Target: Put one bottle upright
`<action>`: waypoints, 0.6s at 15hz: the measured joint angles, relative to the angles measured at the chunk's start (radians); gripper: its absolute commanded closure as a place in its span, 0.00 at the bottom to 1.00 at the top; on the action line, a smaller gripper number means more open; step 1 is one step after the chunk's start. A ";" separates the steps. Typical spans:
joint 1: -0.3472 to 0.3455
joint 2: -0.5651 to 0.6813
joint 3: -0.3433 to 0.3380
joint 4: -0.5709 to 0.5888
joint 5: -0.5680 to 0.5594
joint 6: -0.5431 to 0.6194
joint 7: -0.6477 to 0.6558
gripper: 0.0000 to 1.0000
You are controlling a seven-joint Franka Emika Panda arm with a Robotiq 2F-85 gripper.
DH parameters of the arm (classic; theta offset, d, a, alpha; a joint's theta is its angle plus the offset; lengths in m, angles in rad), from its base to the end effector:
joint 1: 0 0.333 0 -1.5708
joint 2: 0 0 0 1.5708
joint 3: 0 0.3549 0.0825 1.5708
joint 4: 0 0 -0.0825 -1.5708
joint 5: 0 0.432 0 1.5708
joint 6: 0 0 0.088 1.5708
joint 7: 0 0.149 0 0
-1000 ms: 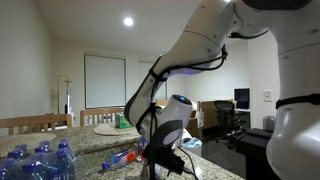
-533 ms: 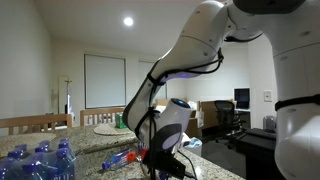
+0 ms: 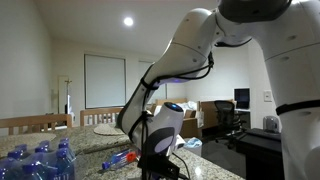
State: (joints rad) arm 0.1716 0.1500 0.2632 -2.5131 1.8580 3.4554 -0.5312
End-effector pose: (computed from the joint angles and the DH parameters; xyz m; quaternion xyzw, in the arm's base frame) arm 0.4383 0.0705 0.2049 -0.8594 0.4564 -0.2205 0.0678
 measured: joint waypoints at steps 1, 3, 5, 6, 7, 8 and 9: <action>0.050 0.011 -0.040 0.022 0.000 0.000 0.000 0.97; 0.155 0.032 -0.115 0.066 0.000 0.000 0.000 1.00; 0.245 0.052 -0.166 0.107 0.010 0.000 0.000 0.97; 0.281 0.059 -0.179 0.125 0.031 0.000 -0.002 0.97; 0.308 0.062 -0.180 0.141 0.058 0.000 -0.004 0.98; 0.327 0.062 -0.175 0.155 0.089 0.000 -0.011 0.98; 0.340 0.057 -0.165 0.168 0.120 0.000 -0.016 0.99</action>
State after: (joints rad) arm 0.5117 0.2065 0.0981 -2.3454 1.9775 3.4553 -0.5471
